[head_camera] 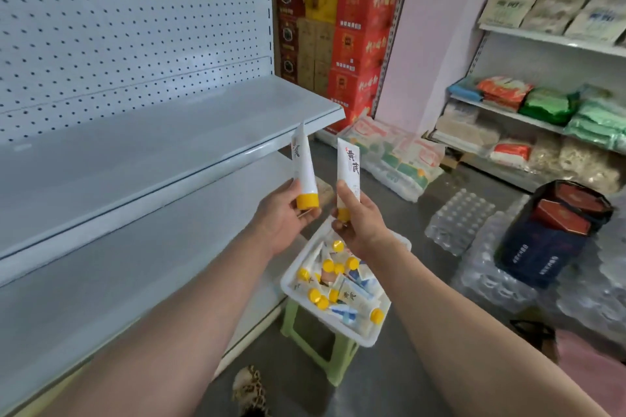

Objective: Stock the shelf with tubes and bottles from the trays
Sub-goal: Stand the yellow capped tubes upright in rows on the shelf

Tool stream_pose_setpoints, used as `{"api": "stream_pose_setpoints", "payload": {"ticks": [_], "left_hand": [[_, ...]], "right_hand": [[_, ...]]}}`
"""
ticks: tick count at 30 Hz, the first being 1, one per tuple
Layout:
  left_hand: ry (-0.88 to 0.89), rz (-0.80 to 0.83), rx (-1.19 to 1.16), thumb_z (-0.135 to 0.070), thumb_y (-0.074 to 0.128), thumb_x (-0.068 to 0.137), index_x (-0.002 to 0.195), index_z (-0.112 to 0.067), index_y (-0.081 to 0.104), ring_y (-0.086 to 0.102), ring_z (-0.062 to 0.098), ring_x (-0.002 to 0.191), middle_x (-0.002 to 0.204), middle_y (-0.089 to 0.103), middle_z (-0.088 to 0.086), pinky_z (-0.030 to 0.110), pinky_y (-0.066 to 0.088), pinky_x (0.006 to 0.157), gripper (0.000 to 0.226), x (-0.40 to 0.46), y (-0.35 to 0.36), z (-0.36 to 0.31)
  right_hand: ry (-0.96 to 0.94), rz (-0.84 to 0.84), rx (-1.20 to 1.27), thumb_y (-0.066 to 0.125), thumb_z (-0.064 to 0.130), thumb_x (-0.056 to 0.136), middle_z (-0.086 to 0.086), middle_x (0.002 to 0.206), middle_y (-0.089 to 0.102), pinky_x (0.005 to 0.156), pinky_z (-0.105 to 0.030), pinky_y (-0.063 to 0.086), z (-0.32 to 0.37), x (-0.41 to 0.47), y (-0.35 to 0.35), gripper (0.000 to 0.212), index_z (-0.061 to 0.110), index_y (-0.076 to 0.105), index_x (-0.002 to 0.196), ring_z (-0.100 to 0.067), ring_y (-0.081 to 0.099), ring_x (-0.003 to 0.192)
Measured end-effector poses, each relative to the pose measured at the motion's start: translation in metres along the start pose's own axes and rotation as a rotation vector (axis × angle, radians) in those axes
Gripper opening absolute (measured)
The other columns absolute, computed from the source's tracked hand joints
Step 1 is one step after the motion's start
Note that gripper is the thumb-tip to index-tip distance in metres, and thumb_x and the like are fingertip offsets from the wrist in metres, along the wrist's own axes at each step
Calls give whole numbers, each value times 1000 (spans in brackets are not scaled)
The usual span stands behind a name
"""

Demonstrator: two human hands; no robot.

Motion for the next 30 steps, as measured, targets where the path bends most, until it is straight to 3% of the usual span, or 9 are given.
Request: {"api": "stream_pose_setpoints", "payload": {"ticks": [5, 7, 12, 18, 21, 26, 30], "left_hand": [[102, -43, -15, -29, 49, 102, 131, -1, 55, 60, 20, 75, 97, 66, 13, 30, 51, 62, 41, -35, -36, -53], [160, -58, 9, -40, 48, 102, 124, -6, 59, 55, 18, 71, 91, 63, 10, 29, 45, 64, 42, -49, -50, -74], [347, -124, 132, -26, 64, 95, 104, -15, 64, 52, 16, 79, 89, 60, 3, 27, 43, 66, 14, -84, -100, -132], [448, -212, 211, -21, 64, 95, 105, -12, 65, 58, 16, 83, 95, 69, 4, 27, 46, 69, 13, -132, -181, -202], [461, -281, 256, -22, 65, 94, 103, -13, 66, 65, 16, 92, 105, 73, 4, 30, 49, 78, 13, -161, -232, -234], [507, -397, 216, -15, 72, 89, 124, 1, 53, 67, 26, 111, 116, 68, 14, 39, 55, 95, 43, -212, -329, -285], [544, -557, 324, -26, 83, 76, 121, -11, 59, 65, 20, 95, 107, 66, 6, 39, 53, 98, 52, -256, -401, -308]], "right_hand": [[-32, 154, -22, 73, 32, 91, -3, 87, 61, 51, -24, 44, -6, -19, 76, 30, 15, 62, 113, -12, 56, 63], [-29, 188, -34, 74, 33, 90, -3, 89, 62, 54, -25, 46, -12, -27, 103, 34, 14, 62, 116, -14, 57, 66], [-43, 285, -86, 76, 27, 89, -6, 94, 58, 60, -26, 48, -28, -43, 173, 40, 10, 60, 121, -15, 55, 71], [-71, 341, -155, 78, 18, 86, -2, 81, 53, 59, -26, 46, -61, -56, 275, 29, 13, 58, 107, -14, 53, 69], [-68, 385, -188, 78, 19, 87, -3, 84, 57, 60, -27, 47, -89, -71, 339, 34, 8, 59, 113, -15, 57, 70], [-66, 472, -244, 78, 32, 86, -6, 106, 70, 68, -29, 54, -138, -99, 437, 46, 11, 57, 122, -17, 71, 86], [-14, 515, -231, 77, 34, 87, -5, 102, 66, 80, -31, 57, -178, -124, 489, 41, 14, 60, 118, -15, 66, 92]]}}
Point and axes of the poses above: each hand's wrist, its own x-axis towards the middle knuckle, its own y-axis out of the palm, z = x × y, the point moved 10 cm from there along x, towards the middle knuckle
